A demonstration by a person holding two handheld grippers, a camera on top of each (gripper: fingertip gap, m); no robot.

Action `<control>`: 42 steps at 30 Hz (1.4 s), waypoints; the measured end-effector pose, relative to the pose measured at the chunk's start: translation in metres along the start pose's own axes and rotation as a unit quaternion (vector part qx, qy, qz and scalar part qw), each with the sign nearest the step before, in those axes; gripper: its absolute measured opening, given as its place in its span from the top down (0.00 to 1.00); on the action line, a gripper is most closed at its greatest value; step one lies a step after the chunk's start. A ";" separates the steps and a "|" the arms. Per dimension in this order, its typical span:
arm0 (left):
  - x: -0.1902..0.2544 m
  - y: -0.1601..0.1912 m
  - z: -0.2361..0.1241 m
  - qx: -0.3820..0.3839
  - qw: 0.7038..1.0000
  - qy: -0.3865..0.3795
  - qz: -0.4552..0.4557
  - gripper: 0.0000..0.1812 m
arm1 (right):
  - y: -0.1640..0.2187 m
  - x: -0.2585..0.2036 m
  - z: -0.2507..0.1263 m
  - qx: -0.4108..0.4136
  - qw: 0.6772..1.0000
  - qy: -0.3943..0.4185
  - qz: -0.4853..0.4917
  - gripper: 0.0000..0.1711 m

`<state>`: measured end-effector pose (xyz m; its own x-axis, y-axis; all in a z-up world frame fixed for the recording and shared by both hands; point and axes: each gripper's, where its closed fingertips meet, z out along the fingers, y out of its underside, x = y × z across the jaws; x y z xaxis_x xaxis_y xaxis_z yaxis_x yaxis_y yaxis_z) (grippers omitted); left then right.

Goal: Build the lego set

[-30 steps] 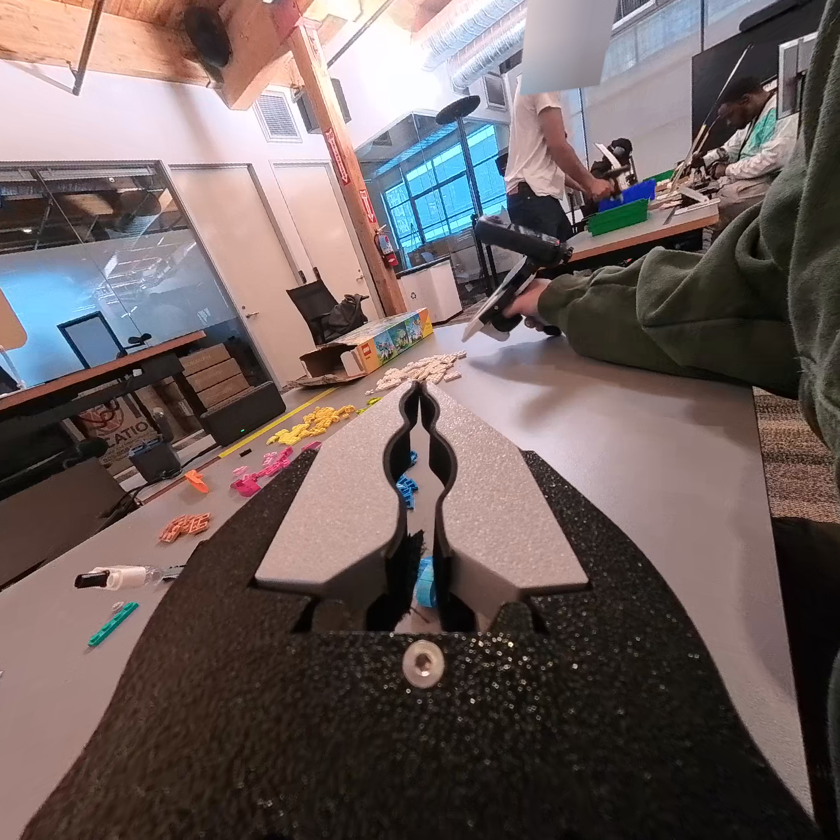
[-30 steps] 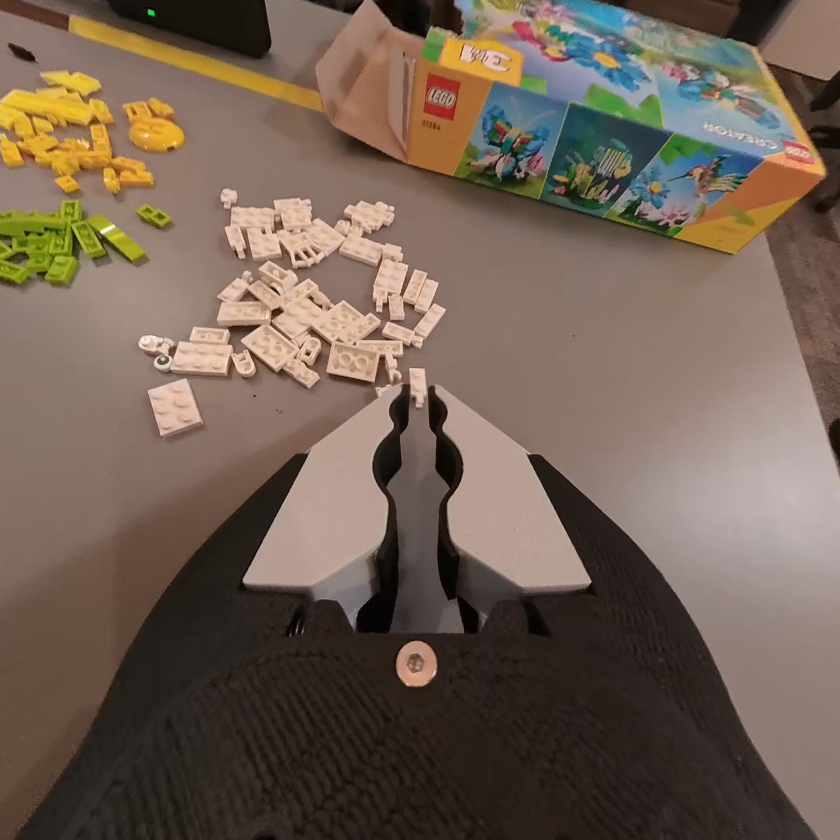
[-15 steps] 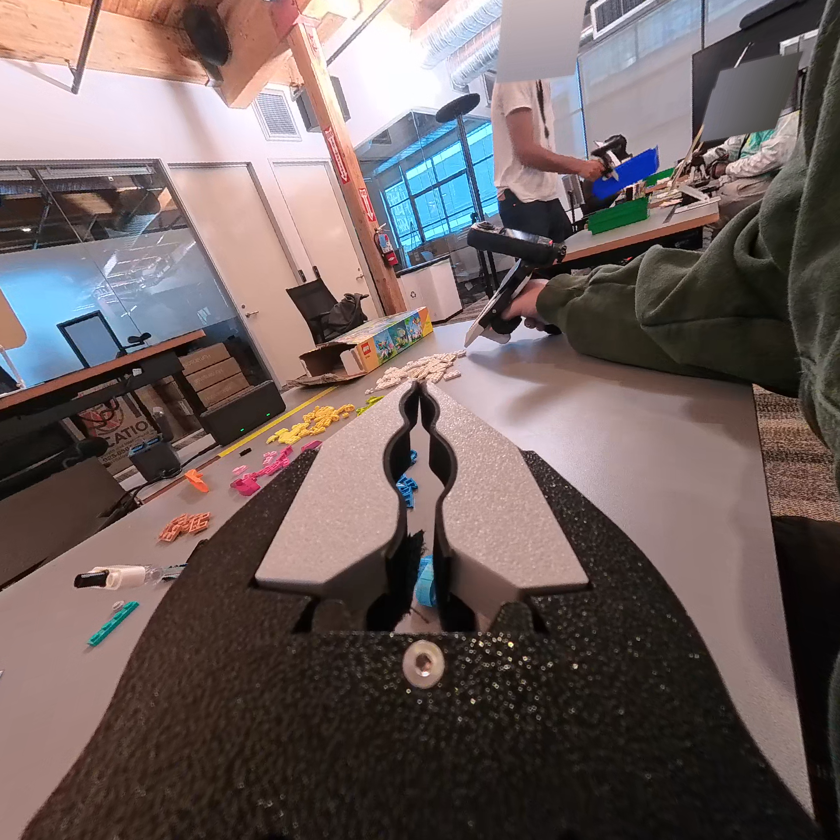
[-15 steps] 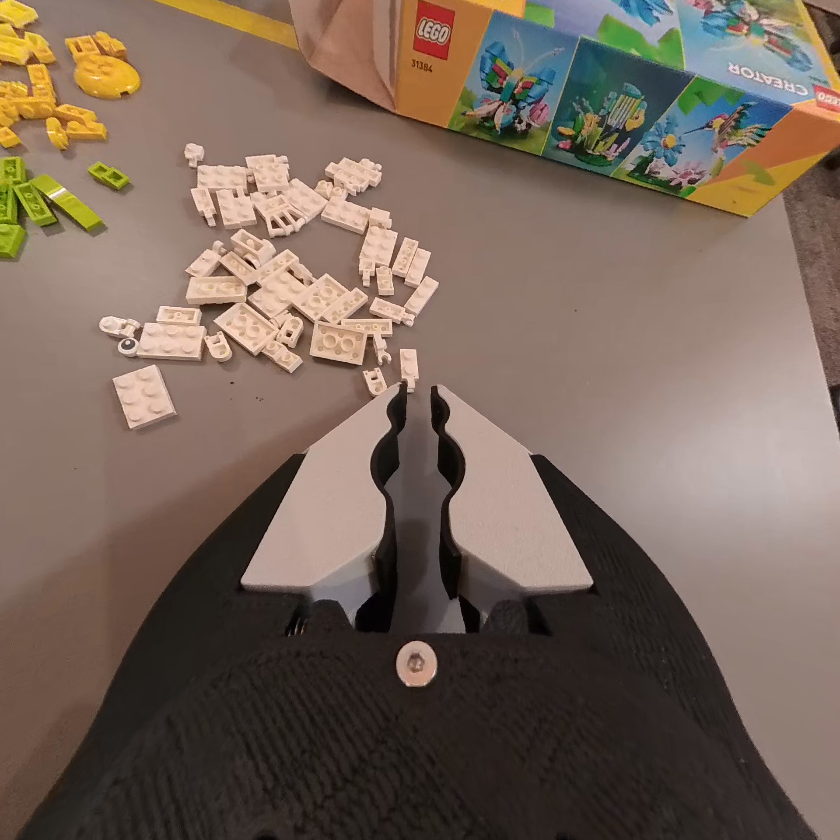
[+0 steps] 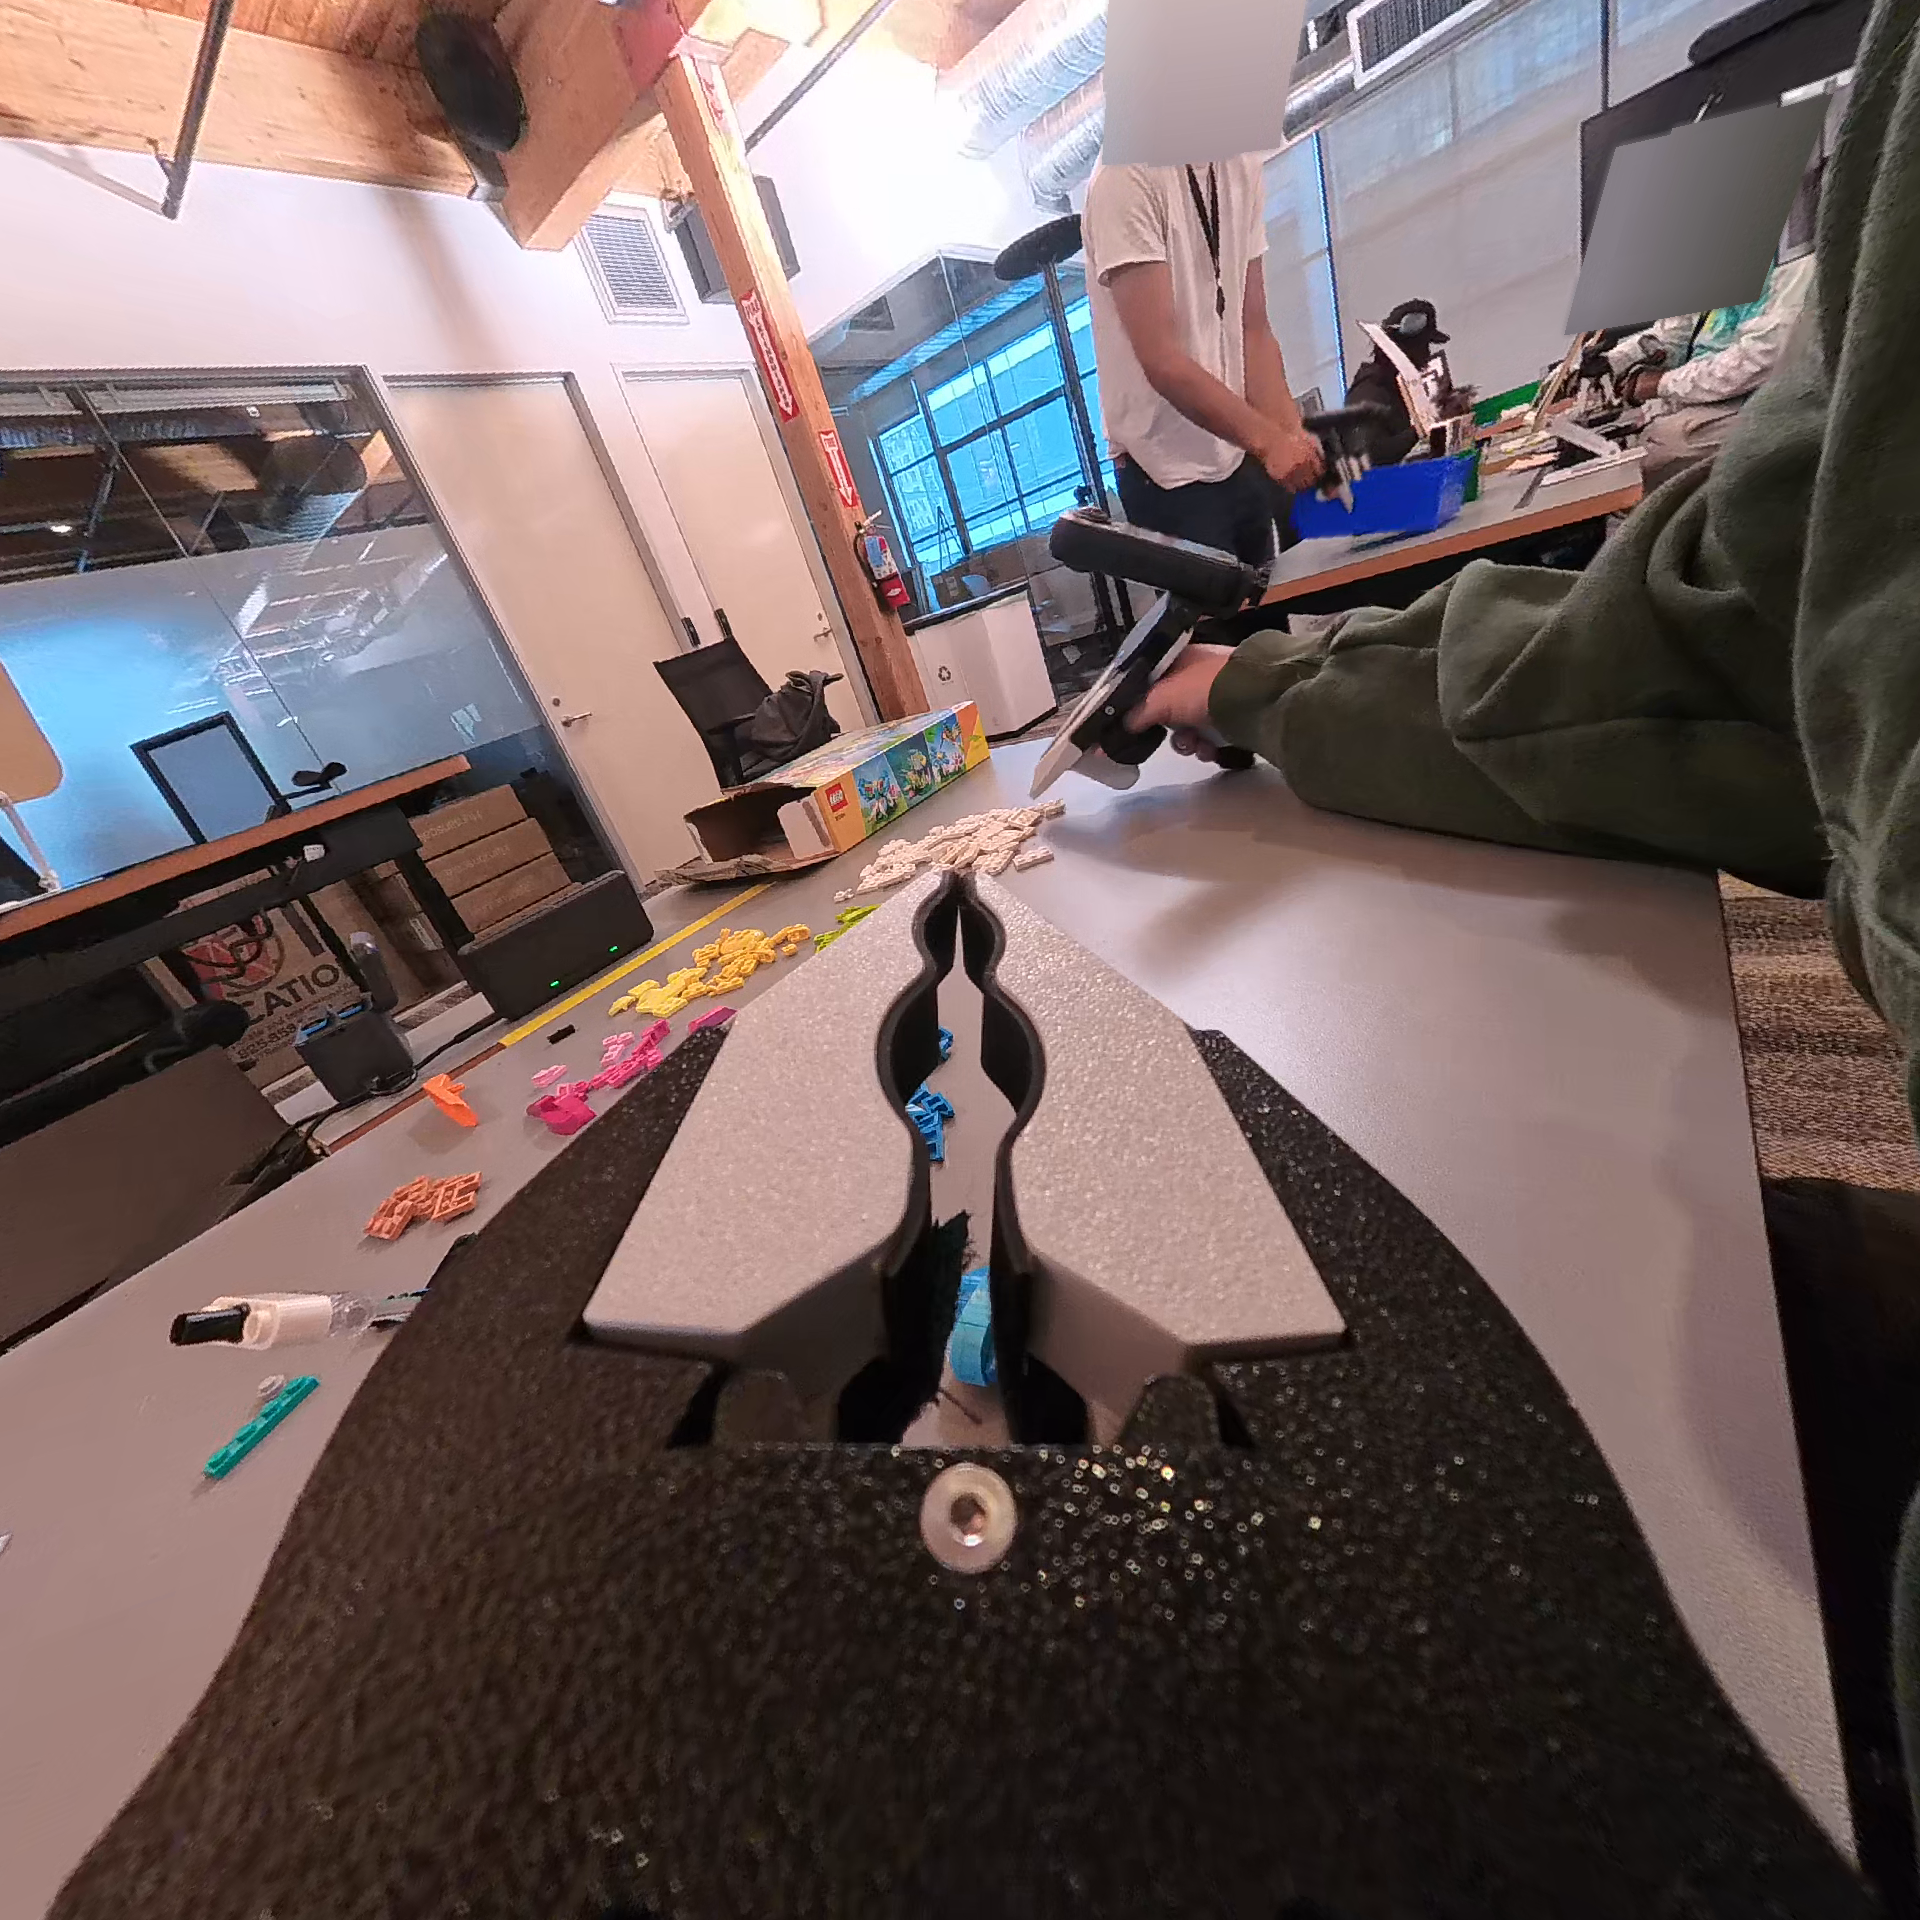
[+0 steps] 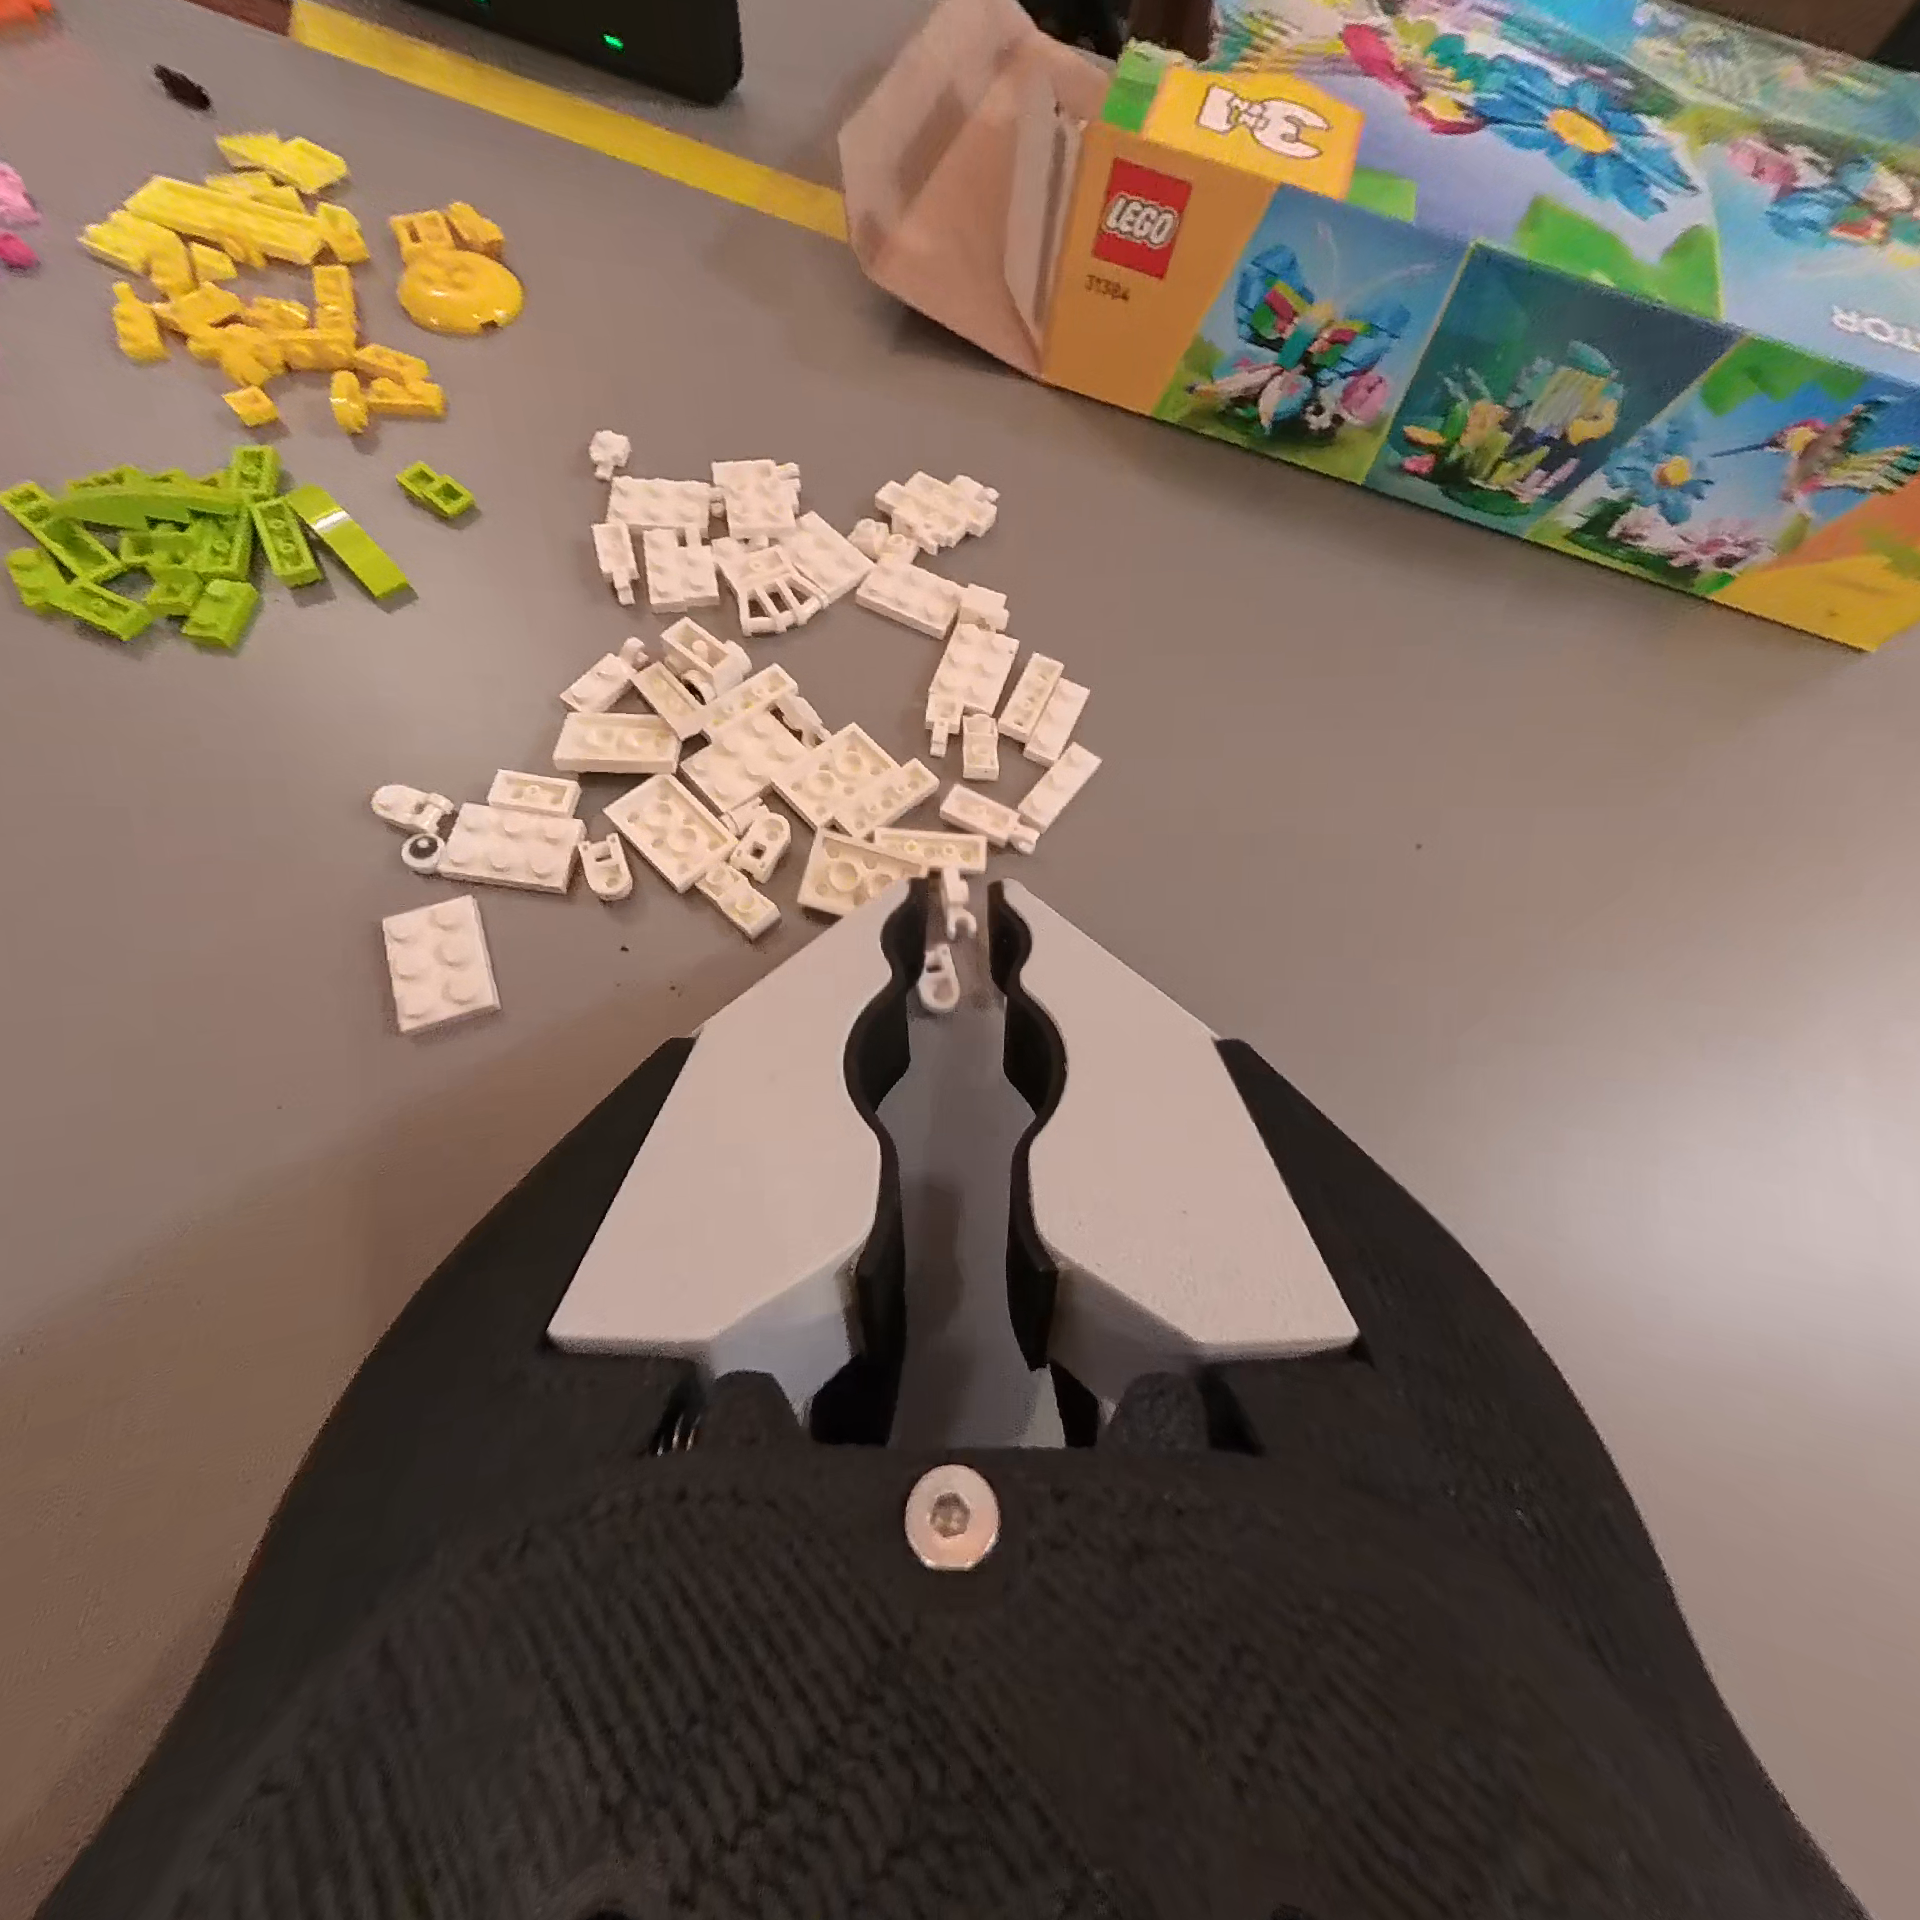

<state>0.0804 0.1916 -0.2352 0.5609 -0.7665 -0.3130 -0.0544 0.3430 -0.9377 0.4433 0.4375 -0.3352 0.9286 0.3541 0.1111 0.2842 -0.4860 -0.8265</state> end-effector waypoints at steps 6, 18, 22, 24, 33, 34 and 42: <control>0.000 0.000 0.000 0.000 1.000 -0.001 0.001 1.00 | 0.003 0.001 0.004 -0.013 1.000 -0.017 0.009 0.93; 0.000 0.000 0.000 -0.001 1.000 0.000 0.003 1.00 | 0.003 -0.002 0.004 -0.014 0.999 -0.024 -0.019 1.00; -0.003 0.001 0.001 -0.005 1.000 -0.006 0.005 1.00 | -0.017 -0.012 0.000 0.027 0.998 -0.019 -0.059 1.00; -0.004 0.002 0.001 -0.006 1.000 -0.008 0.005 1.00 | -0.016 -0.009 -0.001 0.005 0.995 0.003 -0.101 1.00; -0.003 0.001 0.000 -0.007 1.000 -0.008 0.012 1.00 | 0.009 0.000 0.000 -0.023 0.999 -0.008 -0.031 0.95; -0.003 0.001 0.000 -0.007 1.000 -0.009 0.012 1.00 | 0.011 0.001 0.002 -0.034 0.999 -0.003 -0.033 0.95; -0.003 0.001 0.000 -0.008 1.000 -0.008 0.011 1.00 | 0.011 0.003 0.007 -0.041 0.999 -0.005 -0.017 0.94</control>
<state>0.0785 0.1940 -0.2358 0.5721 -0.7507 -0.3304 -0.0787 0.3507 -0.9332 0.4476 0.4387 -0.3478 0.9159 0.3790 0.1326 0.3343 -0.5368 -0.7747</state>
